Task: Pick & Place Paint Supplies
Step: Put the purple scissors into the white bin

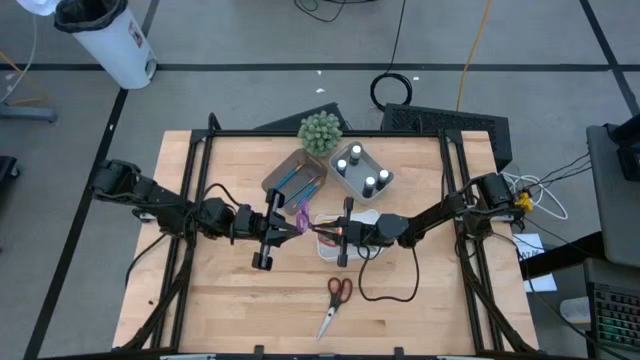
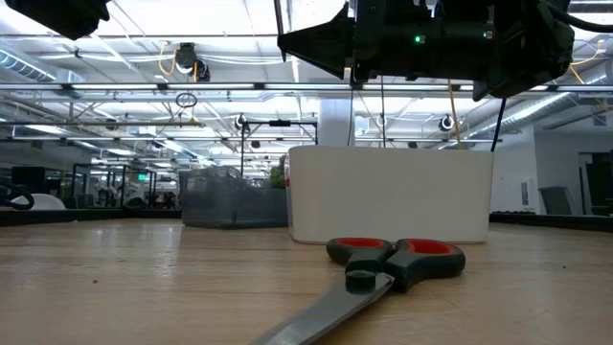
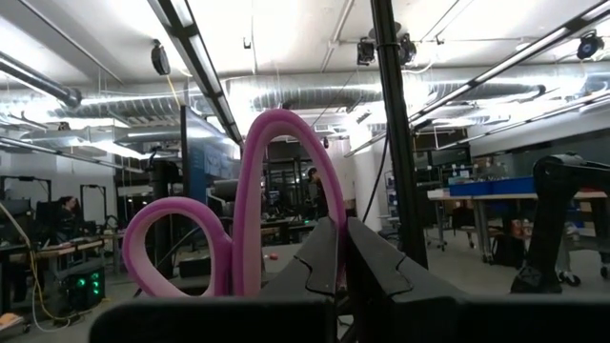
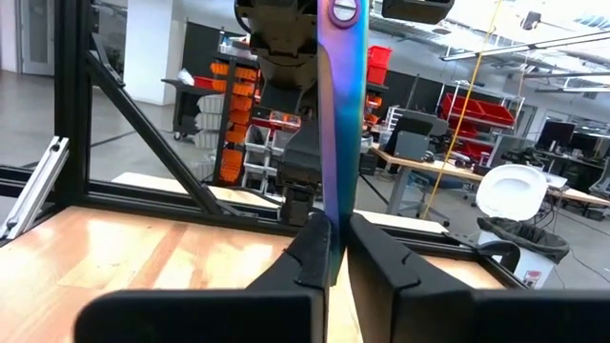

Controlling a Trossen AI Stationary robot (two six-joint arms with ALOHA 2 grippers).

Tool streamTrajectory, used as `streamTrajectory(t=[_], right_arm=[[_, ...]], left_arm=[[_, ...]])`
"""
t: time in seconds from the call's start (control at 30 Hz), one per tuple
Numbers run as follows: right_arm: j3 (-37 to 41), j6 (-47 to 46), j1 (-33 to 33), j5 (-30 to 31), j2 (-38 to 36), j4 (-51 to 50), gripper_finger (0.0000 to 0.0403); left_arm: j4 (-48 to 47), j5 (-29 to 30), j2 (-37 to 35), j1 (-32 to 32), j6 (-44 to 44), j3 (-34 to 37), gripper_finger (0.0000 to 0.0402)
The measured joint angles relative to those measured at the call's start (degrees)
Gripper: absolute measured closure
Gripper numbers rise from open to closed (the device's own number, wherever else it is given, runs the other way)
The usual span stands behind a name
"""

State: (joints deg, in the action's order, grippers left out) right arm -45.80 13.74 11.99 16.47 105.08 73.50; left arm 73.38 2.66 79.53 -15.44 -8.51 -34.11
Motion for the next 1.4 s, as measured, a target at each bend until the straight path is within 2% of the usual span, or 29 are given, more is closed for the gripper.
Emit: streamTrajectory(t=[0.17,0.43,0.57,0.77,1.1,1.27,1.4], right_arm=[[0.0,-0.2,0.0,0.0,0.0,0.0,0.0370],[-0.3,-2.8,-0.3,-0.1,0.0,-0.2,0.0242],[-0.9,-3.3,-0.4,-0.1,0.0,-0.1,0.0218],[-1.5,-3.2,-0.4,-0.1,0.0,-0.1,0.0252],[-1.5,-2.5,-0.6,-1.7,0.0,-1.7,0.0385],[-1.6,-4.5,-0.7,-1.7,0.0,-2.7,0.0388],[-1.6,-4.3,-0.8,-1.5,0.0,-3.3,0.0388]], left_arm=[[0.0,0.0,0.0,0.0,0.1,0.0,0.0396],[0.3,0.0,0.0,0.0,0.3,0.0,0.0396],[0.2,-0.2,0.0,0.0,1.0,-0.3,0.0396],[-0.1,-0.5,0.0,0.0,1.0,-0.3,0.0396],[-0.4,-0.6,0.0,0.0,1.1,-0.3,0.0396],[-1.0,-0.4,0.0,0.1,1.4,-0.3,0.0393],[-1.8,3.6,0.0,-0.2,5.1,-0.3,0.0352]])
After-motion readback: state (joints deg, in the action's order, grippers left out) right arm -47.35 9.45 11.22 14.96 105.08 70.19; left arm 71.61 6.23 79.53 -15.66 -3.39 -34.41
